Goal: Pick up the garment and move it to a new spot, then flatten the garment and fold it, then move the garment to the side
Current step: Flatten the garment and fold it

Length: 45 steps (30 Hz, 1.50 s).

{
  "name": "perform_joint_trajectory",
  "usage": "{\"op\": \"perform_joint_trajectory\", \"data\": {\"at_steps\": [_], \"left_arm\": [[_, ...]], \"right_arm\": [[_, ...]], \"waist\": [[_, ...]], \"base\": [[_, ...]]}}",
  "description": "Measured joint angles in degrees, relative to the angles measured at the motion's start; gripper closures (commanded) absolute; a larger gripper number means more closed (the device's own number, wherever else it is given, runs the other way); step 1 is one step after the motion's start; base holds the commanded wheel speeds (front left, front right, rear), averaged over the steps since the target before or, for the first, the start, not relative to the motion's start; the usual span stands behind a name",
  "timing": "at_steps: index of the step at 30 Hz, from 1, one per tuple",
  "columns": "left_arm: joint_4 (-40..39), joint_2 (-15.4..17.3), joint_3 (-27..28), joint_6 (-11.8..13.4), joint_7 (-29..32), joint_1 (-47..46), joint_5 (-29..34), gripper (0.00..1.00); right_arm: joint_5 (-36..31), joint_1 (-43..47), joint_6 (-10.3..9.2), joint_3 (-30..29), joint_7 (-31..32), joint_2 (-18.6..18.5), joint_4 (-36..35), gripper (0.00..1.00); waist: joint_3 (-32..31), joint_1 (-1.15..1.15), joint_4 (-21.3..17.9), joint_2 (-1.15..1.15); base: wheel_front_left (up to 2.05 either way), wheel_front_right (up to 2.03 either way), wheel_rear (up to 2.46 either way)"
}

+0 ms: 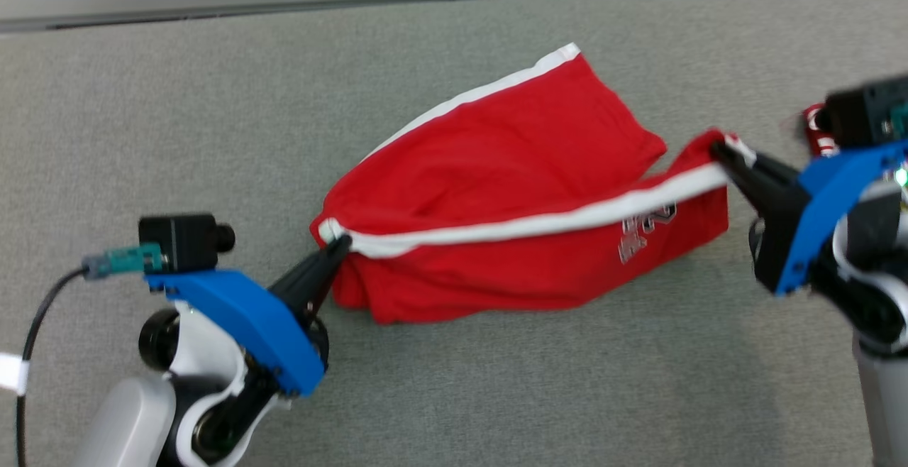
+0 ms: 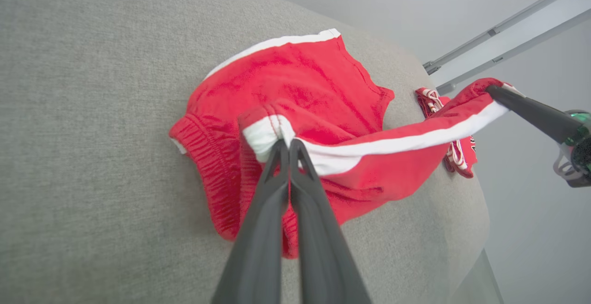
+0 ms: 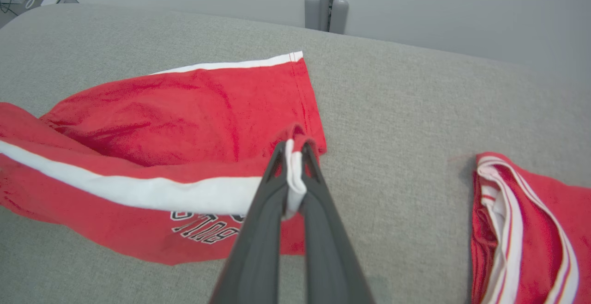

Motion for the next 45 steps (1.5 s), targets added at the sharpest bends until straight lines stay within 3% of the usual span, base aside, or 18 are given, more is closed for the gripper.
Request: {"op": "perform_joint_trajectory", "data": {"at_steps": [5, 17, 18, 19, 20, 21, 22, 29, 35, 36, 38, 39, 40, 41, 45], "left_arm": [[7.9, -4.5, 1.8, 0.4, -1.5, -8.5, -1.8, 1.0], [19.0, -8.0, 1.3, -0.9, -5.6, -16.1, -0.1, 1.0], [19.5, -8.2, 1.1, -1.1, -6.0, -16.3, -0.1, 1.0], [20.1, -8.4, 1.1, -1.3, -6.2, -16.5, -0.1, 1.0], [20.4, -8.5, 1.0, -1.7, -6.6, -16.7, -0.1, 0.65], [20.7, -8.6, 0.7, -2.0, -6.9, -16.7, 0.1, 0.2], [20.9, -8.8, 0.6, -2.2, -7.4, -16.7, 0.3, 0.0], [21.5, -9.9, 0.2, -4.8, -13.8, -13.8, 1.8, 0.0], [23.2, -9.3, 1.1, -6.8, -27.5, -9.6, 7.9, 0.0], [23.2, -9.3, 1.1, -6.8, -27.5, -9.6, 7.9, 0.0], [25.0, -9.0, 1.4, -8.6, -36.1, -9.0, 11.4, 0.0], [25.0, -9.0, 1.4, -8.6, -36.1, -9.0, 11.4, 0.0], [27.9, -8.5, 1.4, -8.4, -41.7, -9.1, 15.4, 0.0], [29.4, -8.1, 1.3, -8.0, -43.7, -9.3, 17.5, 0.0], [32.7, -7.5, 0.9, -7.5, -46.1, -10.8, 23.0, 0.0]], "right_arm": [[0.7, -14.0, 0.0, 2.7, -3.6, -1.1, 12.0, 1.0], [0.4, -27.9, 0.0, 7.6, -11.6, -1.1, 29.7, 1.0], [0.7, -28.7, 0.0, 8.0, -12.6, -1.2, 30.6, 0.86], [1.0, -29.3, 0.0, 8.4, -13.6, -1.2, 31.5, 0.43], [1.3, -29.8, 0.0, 8.7, -14.6, -1.2, 32.4, 0.0], [1.6, -30.1, 0.0, 9.1, -15.6, -1.2, 33.4, 0.0], [2.0, -30.4, 0.0, 9.5, -16.3, -1.2, 34.2, 0.0], [7.1, -30.2, 0.0, 12.2, -23.4, -2.3, 37.2, 0.0], [9.6, -24.6, 0.0, 13.2, -26.5, -6.0, 39.3, 0.0], [9.6, -24.6, 0.0, 13.2, -26.5, -6.0, 39.3, 0.0], [10.0, -22.6, 0.0, 12.2, -27.8, -7.0, 40.1, 0.0], [10.0, -22.6, 0.0, 12.2, -27.8, -7.0, 40.1, 0.0], [10.0, -21.8, 0.0, 11.8, -28.5, -7.3, 40.9, 0.0], [10.0, -21.4, 0.0, 11.6, -28.7, -7.3, 41.3, 0.0], [9.8, -21.3, 0.0, 11.2, -29.9, -7.2, 42.2, 0.0]], "waist": [[3.8, 0.0, 2.6, 0.0], [9.3, 0.0, 6.9, 0.0], [9.5, 0.0, 7.1, 0.0], [9.7, 0.0, 7.4, 0.0], [9.8, 0.0, 7.7, 0.0], [9.8, 0.0, 7.9, 0.0], [9.9, 0.0, 8.2, 0.0], [7.0, 0.0, 9.2, 0.0], [2.5, -0.02, 9.7, 0.0], [2.5, -0.02, 9.7, 0.0], [1.3, -0.03, 9.6, 0.0], [1.3, -0.03, 9.6, 0.0], [1.3, -0.03, 9.7, 0.0], [1.4, -0.03, 9.8, 0.0], [2.2, -0.03, 9.9, 0.0]], "base": [[0.0, 0.0, 0.0], [0.0, 0.0, 0.0], [0.0, 0.0, 0.0], [0.0, 0.0, 0.0], [0.0, 0.0, 0.0], [0.0, 0.0, 0.0], [0.0, 0.0, 0.0], [0.0, 0.0, 0.0], [0.0, 0.0, 0.0], [0.0, 0.0, 0.0], [0.0, 0.0, 0.0], [0.0, 0.0, 0.0], [0.0, 0.0, 0.0], [0.0, 0.0, 0.0], [0.0, 0.0, 0.0]]}}
